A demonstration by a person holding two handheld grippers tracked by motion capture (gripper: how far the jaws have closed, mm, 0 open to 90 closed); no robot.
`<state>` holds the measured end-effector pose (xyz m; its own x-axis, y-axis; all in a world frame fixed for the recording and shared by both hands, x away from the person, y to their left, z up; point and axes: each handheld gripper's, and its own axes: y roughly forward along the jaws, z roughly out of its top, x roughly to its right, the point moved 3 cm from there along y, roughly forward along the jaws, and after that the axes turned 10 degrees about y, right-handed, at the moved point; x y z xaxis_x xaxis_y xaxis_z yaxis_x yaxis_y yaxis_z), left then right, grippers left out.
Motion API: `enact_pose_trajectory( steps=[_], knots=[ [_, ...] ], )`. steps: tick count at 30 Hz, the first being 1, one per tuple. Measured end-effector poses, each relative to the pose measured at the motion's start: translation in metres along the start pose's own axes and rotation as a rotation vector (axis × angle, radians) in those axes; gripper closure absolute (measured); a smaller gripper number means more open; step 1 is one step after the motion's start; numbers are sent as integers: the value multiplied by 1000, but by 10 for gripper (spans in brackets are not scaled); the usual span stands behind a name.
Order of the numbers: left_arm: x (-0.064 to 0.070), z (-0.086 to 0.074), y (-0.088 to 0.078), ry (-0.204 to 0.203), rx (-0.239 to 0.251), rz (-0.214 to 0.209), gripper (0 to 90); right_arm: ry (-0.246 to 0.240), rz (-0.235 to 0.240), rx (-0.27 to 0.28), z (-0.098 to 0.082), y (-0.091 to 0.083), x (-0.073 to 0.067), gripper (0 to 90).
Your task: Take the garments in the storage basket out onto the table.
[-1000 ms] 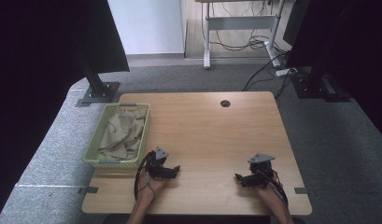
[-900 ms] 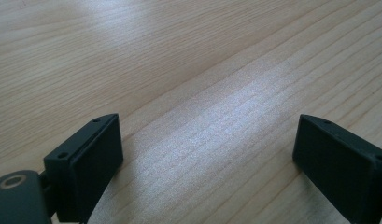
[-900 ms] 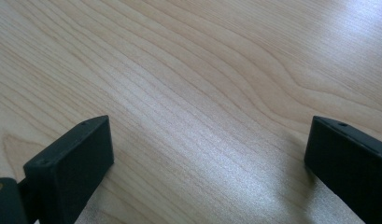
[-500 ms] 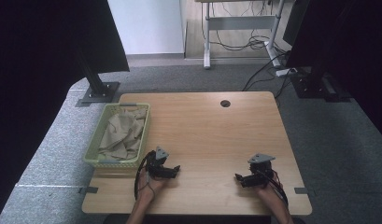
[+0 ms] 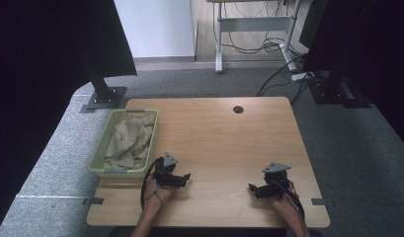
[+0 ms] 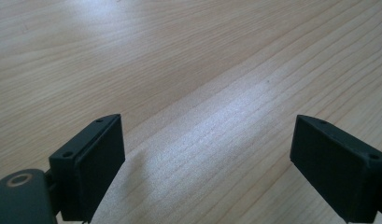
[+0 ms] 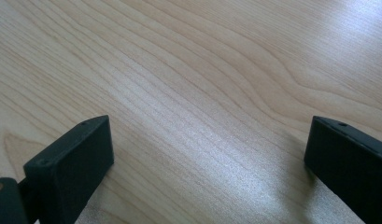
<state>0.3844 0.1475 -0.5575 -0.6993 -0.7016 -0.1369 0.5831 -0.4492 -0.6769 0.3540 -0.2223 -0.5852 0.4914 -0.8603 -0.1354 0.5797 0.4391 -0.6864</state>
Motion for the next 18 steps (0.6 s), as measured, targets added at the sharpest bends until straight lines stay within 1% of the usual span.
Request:
enact_pose_trajectory(
  steps=[4, 7, 12, 18],
  knots=[
    [-2, 5, -4, 1, 6, 0, 98, 0, 0, 0, 0, 0, 0, 10],
    [-6, 11, -10, -10, 20, -9, 98, 0, 0, 0, 0, 0, 0, 10],
    [-10, 16, -14, -15, 17, -14, 98, 0, 0, 0, 0, 0, 0, 10],
    [-15, 24, -19, -10, 18, -10, 98, 0, 0, 0, 0, 0, 0, 10]
  ],
)
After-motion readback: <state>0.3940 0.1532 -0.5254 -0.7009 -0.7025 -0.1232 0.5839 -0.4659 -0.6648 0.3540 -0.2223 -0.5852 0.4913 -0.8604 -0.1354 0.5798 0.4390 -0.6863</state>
